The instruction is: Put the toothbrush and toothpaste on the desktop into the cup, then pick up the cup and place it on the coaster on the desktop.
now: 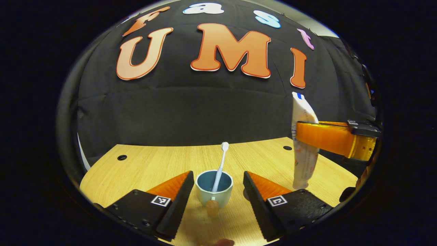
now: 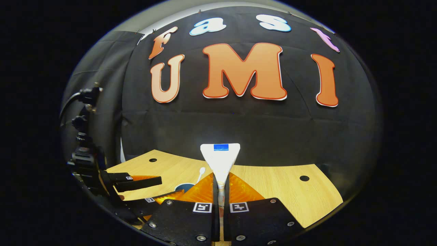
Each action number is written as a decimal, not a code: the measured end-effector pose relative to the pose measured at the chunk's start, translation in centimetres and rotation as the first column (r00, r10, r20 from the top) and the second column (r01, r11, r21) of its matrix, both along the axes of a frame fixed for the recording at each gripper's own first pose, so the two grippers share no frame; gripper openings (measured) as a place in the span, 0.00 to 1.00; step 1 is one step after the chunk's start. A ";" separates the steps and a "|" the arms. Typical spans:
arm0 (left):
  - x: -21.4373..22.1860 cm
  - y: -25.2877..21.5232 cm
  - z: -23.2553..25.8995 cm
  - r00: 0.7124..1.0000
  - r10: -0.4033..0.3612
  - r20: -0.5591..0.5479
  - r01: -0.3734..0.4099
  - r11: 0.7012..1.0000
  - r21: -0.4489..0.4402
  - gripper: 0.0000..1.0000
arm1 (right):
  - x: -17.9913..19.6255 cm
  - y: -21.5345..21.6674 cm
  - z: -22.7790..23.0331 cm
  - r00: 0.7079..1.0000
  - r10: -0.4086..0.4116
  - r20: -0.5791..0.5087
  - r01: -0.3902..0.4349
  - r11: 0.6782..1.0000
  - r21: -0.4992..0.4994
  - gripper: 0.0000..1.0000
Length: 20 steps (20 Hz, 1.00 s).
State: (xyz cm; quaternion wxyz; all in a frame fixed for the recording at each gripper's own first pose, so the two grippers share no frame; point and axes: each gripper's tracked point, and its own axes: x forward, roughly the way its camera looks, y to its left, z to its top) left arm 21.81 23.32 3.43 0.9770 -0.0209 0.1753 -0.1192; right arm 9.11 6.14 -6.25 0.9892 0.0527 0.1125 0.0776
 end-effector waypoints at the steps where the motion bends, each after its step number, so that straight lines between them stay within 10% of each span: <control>1: -0.4 0.4 0.5 1.000 0.008 0.010 -0.008 1.000 0.001 0.90 | 0.3 0.4 0.2 1.000 0.010 0.005 -0.010 1.000 0.006 0.05; 20: -5.5 6.0 1.5 0.996 0.082 0.042 -0.081 0.996 -0.039 0.90 | 8.4 9.8 -0.6 0.987 0.134 0.089 -0.145 0.982 0.119 0.05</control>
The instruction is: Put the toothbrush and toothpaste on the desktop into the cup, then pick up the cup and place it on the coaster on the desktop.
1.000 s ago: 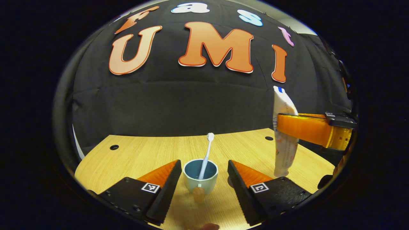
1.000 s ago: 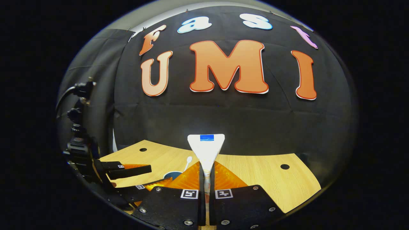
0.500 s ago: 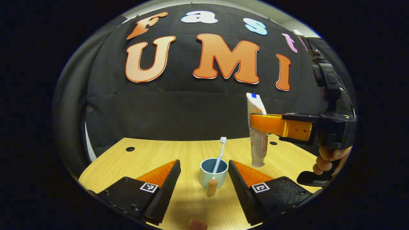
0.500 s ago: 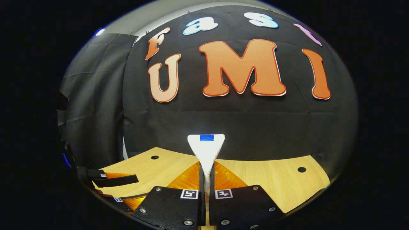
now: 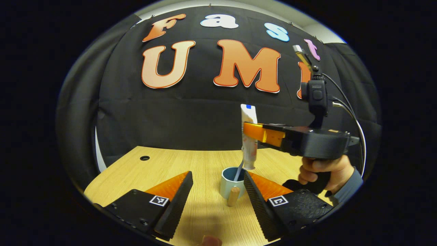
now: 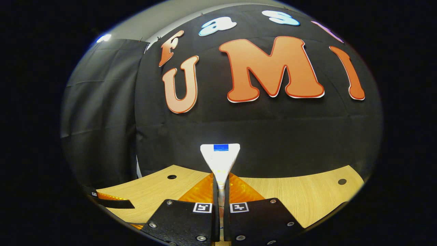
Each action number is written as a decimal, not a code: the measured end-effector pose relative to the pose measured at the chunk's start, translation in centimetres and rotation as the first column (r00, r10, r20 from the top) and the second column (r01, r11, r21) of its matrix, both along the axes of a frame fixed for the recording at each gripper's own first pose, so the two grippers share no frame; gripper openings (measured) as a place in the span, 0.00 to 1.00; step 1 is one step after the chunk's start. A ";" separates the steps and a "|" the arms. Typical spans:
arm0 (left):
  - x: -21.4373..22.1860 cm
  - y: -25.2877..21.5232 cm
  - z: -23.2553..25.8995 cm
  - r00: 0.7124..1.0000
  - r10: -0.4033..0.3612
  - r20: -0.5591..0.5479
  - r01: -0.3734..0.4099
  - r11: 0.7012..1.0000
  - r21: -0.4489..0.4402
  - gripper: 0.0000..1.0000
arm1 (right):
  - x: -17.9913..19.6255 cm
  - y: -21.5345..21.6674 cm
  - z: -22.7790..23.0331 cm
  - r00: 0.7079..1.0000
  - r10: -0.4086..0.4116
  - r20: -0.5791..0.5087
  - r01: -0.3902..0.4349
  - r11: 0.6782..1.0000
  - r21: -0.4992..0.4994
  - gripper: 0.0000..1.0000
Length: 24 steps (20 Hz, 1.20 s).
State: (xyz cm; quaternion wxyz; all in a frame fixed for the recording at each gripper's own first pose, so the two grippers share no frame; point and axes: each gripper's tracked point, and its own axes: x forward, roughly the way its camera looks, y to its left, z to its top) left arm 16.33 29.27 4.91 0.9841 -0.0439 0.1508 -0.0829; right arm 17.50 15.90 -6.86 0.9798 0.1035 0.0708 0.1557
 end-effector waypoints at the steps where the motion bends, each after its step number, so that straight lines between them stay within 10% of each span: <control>1: 0.1 -0.1 -0.2 1.000 -0.006 -0.008 0.006 1.000 -0.005 0.90 | 0.4 0.6 -0.5 1.000 0.007 -0.008 -0.007 1.000 0.001 0.05; 13: 0.5 1.0 -1.6 0.999 0.011 -0.039 -0.011 1.000 0.002 0.93 | 0.6 2.7 -7.0 0.985 0.074 -0.157 -0.078 0.997 -0.015 0.08; 24: 1.0 -2.4 -2.9 0.990 -0.050 -0.133 0.050 0.999 -0.004 0.93 | -3.6 -2.5 -1.1 0.993 0.065 -0.103 -0.069 0.997 -0.034 0.54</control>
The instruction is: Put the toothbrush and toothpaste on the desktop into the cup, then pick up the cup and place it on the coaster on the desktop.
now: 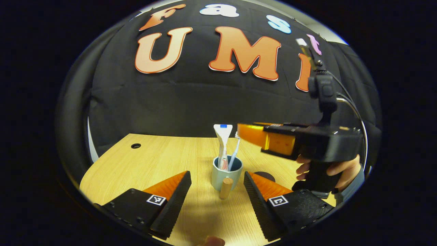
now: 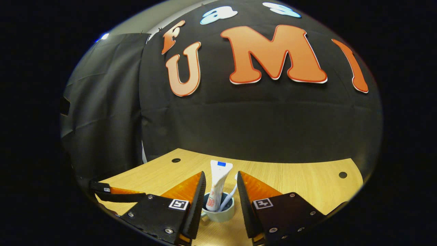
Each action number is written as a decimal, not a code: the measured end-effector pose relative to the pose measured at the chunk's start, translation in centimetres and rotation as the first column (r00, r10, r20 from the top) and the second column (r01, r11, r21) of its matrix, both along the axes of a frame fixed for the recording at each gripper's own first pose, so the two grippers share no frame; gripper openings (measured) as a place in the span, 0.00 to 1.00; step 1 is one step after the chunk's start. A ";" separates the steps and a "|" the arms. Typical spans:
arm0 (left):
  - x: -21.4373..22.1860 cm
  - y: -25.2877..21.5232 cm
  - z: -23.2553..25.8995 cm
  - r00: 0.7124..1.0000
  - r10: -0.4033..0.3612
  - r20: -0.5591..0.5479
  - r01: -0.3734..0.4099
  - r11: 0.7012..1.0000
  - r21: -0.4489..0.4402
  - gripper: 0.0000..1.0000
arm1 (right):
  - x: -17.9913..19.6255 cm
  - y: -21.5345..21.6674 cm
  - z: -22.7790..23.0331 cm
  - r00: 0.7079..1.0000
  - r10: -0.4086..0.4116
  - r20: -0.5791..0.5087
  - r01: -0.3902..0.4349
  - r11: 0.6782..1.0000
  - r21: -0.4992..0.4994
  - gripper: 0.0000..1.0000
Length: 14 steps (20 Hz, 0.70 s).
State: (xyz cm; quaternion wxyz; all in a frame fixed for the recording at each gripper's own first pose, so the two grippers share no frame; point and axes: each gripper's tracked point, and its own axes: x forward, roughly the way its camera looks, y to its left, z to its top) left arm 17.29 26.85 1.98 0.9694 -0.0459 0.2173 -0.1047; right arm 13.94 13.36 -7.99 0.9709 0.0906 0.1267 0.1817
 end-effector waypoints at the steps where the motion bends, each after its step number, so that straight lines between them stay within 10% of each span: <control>1: 0.0 0.0 -0.3 1.000 -0.009 -0.015 0.009 1.000 0.005 0.93 | -0.3 -0.8 0.8 1.000 -0.010 0.017 0.010 1.000 -0.005 0.56; 8: 2.4 -2.3 -2.2 0.977 -0.082 -0.198 0.089 0.996 0.027 0.93 | -3.4 -6.1 5.4 0.996 -0.062 0.066 0.065 0.997 -0.041 0.89; 14: 3.5 -3.7 -4.1 0.889 -0.181 -0.420 0.176 0.983 -0.052 0.94 | -7.9 -7.7 7.3 0.997 0.013 0.070 -0.011 0.999 -0.033 0.97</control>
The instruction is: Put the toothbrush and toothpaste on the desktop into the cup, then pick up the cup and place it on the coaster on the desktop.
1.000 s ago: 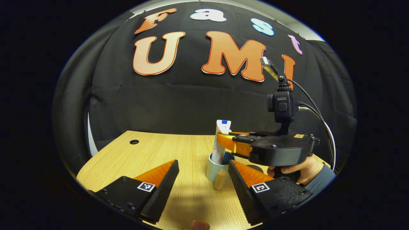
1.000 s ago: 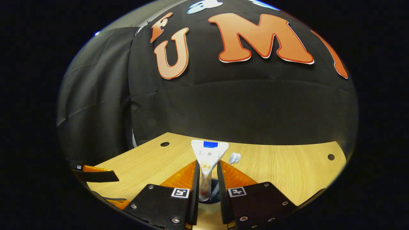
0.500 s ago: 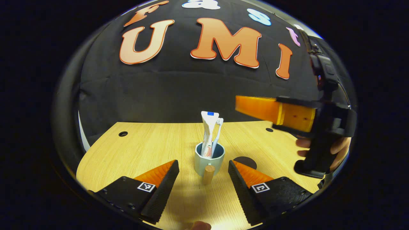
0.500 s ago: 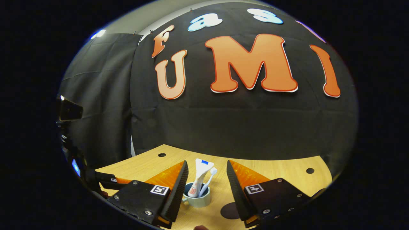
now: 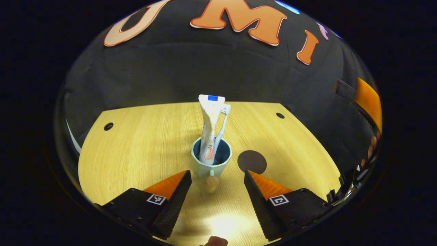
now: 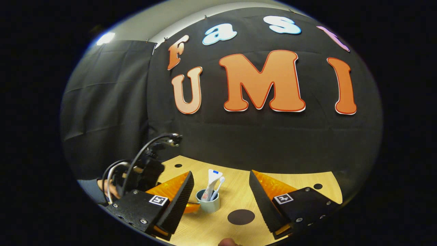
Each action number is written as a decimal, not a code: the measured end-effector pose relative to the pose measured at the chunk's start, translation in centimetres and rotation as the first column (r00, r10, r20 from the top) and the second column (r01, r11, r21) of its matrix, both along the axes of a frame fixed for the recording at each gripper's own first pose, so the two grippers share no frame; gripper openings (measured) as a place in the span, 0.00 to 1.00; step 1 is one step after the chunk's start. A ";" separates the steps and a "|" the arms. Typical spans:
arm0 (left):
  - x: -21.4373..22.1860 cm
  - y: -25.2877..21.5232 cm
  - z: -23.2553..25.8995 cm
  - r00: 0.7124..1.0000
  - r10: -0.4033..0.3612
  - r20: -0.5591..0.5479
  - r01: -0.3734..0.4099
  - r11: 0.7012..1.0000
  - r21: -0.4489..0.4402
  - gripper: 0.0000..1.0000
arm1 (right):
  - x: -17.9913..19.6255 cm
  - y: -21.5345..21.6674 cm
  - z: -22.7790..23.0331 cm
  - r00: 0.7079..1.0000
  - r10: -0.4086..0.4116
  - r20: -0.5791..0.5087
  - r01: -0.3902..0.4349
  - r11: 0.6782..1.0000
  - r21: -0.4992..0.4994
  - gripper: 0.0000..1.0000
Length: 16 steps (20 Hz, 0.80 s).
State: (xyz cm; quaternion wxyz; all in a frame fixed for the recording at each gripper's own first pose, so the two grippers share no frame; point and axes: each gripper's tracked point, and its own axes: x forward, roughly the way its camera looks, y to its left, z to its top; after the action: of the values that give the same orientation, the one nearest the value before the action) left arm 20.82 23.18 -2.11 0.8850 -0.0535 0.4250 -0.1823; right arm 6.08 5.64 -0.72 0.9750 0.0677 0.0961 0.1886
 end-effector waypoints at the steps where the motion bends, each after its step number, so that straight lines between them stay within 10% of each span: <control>1: 0.1 -0.1 0.0 0.999 -0.003 -0.034 0.003 1.000 -0.004 0.94 | -1.2 0.1 0.3 1.000 -0.002 0.017 0.002 1.000 -0.016 0.97; 16: 0.2 -0.7 -6.5 0.919 0.034 -0.393 0.058 0.974 0.221 0.89 | -8.2 -5.2 1.6 0.998 -0.004 0.058 0.007 0.998 -0.058 0.97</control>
State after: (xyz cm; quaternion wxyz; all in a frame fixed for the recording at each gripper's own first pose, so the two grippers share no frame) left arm 20.97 22.43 -8.61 0.7805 0.0153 0.6127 -0.1233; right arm -2.15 0.39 0.92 0.9794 0.0340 0.0733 0.1850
